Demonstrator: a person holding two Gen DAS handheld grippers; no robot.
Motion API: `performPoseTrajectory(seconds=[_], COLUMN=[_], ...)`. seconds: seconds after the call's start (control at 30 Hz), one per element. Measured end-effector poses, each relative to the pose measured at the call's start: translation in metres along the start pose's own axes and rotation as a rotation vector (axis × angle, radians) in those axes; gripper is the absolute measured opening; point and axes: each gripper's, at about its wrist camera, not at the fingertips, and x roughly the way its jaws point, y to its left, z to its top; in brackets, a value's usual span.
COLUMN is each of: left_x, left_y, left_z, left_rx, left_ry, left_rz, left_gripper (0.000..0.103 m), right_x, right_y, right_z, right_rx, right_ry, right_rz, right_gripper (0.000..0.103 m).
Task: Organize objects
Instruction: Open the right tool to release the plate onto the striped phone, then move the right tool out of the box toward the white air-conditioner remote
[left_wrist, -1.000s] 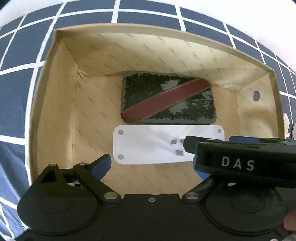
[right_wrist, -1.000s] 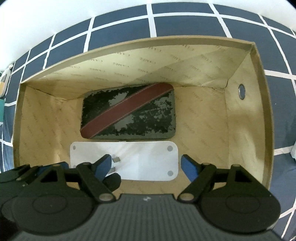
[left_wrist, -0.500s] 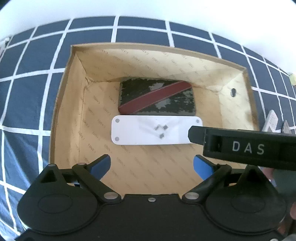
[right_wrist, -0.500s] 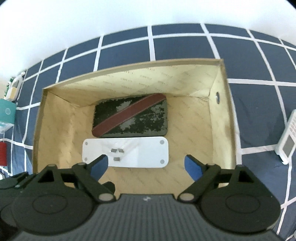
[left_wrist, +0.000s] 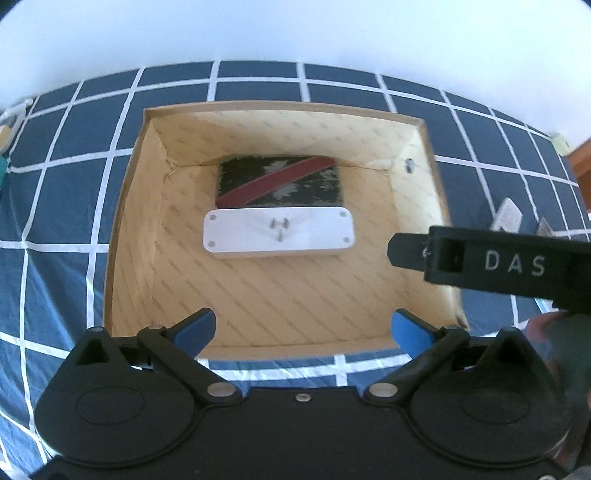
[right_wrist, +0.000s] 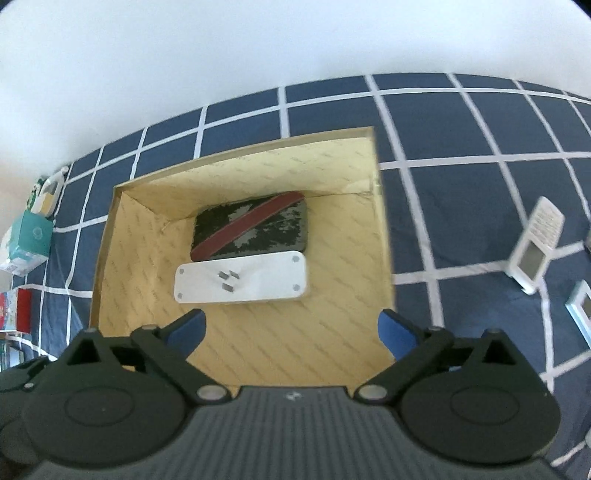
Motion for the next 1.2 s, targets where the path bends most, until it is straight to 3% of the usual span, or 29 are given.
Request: performPoseTrajectory(seconds=[0.2,0.5,1.2], left_x=[-0.018,-0.020,0.028], left_y=[-0.030,-0.084,-0.258], left_z=[-0.019,-0.038,-0.030], left_rx=[0.059,0.134,0.440], left_ry=[-0.031,-0.017,0.036], left_rz=[0.001,-0.013,-0.086], left_gripper=[0.103,0.103,0.103], right_x=[-0.035,-0.069,-0.105], right_y=[-0.026,-0.080,-0.275], right_z=[-0.019,-0.042,-0.078], right_rx=[0.027,0.101,0.460], right_ry=[-0.056,-0.110,-0.156], right_rz=[-0.004,-0.025,-0.152], right_gripper=[0.103,0.103,0.103])
